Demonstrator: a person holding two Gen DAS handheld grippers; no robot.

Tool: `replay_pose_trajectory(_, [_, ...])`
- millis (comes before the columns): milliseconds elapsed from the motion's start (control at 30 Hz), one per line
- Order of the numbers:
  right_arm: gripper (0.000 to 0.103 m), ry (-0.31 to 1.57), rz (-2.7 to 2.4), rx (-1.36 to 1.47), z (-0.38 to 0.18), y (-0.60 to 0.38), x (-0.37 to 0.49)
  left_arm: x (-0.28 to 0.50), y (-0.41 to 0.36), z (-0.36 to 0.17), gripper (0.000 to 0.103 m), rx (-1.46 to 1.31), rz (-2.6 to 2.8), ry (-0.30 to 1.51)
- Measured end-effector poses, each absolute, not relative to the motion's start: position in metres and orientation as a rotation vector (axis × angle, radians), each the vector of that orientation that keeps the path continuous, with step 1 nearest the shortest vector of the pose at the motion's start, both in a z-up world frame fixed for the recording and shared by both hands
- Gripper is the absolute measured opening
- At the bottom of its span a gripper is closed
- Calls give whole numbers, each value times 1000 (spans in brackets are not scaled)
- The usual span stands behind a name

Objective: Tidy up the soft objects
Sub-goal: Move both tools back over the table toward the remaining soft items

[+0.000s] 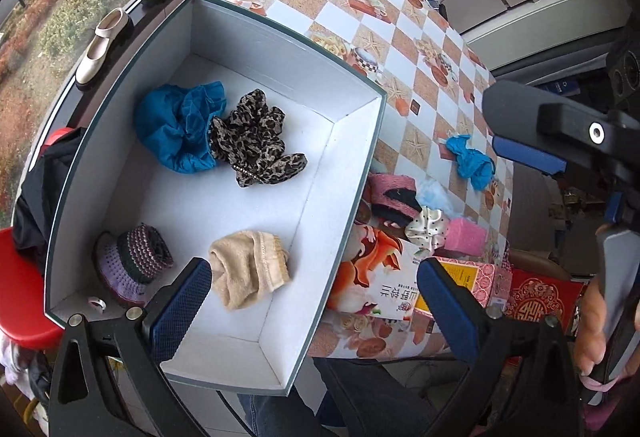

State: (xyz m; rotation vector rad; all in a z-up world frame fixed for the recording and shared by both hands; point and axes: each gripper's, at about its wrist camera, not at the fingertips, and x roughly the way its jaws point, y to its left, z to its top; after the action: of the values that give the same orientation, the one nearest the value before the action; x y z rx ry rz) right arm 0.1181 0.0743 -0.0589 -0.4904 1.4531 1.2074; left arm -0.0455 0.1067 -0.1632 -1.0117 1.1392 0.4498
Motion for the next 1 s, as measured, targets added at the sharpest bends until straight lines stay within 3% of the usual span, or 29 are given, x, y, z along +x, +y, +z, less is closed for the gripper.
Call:
replay_pose_trajectory(533, [102,1537,1100,-274,-33,-2,165,0,53,-104,103,-894,297,1221])
replay_pose_trajectory(1000, [102,1577,904,-74,-38,-102,237,66,21,-94,103,-765,215,1307])
